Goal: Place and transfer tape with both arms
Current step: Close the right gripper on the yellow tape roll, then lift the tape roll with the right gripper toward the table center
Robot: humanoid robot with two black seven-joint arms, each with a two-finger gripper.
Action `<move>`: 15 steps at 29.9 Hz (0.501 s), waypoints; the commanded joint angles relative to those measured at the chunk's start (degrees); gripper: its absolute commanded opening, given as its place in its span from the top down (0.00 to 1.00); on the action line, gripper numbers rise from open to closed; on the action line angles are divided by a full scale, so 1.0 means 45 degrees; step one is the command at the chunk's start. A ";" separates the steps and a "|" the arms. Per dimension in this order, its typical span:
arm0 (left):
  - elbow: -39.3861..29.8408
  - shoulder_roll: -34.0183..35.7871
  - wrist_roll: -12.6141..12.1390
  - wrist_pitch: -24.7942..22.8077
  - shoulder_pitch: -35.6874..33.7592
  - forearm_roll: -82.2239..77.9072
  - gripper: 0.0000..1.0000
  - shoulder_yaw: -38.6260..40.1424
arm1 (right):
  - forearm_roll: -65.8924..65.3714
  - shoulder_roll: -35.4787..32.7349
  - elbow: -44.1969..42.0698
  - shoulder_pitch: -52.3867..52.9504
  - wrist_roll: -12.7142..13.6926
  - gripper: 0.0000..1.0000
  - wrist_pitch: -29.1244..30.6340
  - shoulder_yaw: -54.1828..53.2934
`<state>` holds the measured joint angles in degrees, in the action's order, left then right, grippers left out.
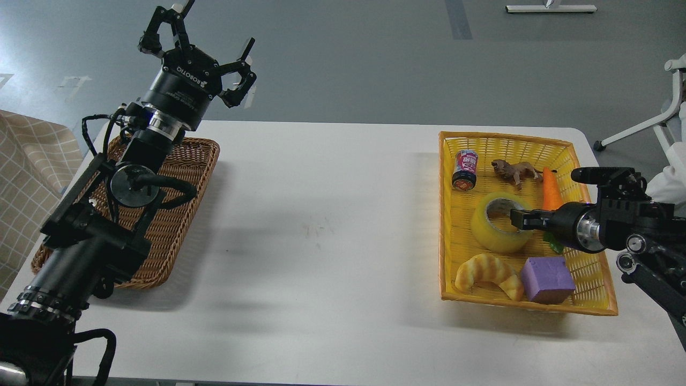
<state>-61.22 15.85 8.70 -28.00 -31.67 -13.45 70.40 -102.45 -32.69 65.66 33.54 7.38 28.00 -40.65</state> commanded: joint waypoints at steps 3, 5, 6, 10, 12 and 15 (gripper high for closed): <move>-0.0008 0.0013 0.0000 0.0000 0.0006 0.0000 0.02 0.0020 | 0.0013 0.0038 -0.0118 0.0007 0.0020 0.64 0.0001 0.0010; -0.0008 0.0013 0.0000 0.0000 0.0006 0.0000 0.02 0.0020 | 0.0013 0.0019 -0.0118 0.0007 0.0020 0.69 0.0001 0.0010; 0.0012 0.0013 0.0000 0.0000 0.0006 0.0000 0.02 0.0020 | 0.0032 -0.0020 -0.0118 0.0007 0.0020 0.75 0.0001 0.0010; 0.0012 0.0013 0.0000 0.0000 0.0025 0.0000 0.02 0.0001 | 0.0052 -0.0079 -0.0099 0.0026 0.0020 0.86 0.0001 0.0010; 0.0012 -0.0006 0.0000 0.0000 0.0025 0.0000 0.02 -0.0019 | 0.0130 -0.0079 -0.0060 0.0065 0.0059 1.00 0.0001 0.0010; 0.0012 -0.0006 0.0000 0.0000 0.0025 0.0000 0.02 -0.0019 | 0.0169 -0.0157 0.0134 0.0143 0.0079 1.00 0.0001 -0.0009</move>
<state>-61.21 15.88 8.70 -28.00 -31.56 -13.45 70.34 -101.90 -33.06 65.46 33.89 7.66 28.00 -40.59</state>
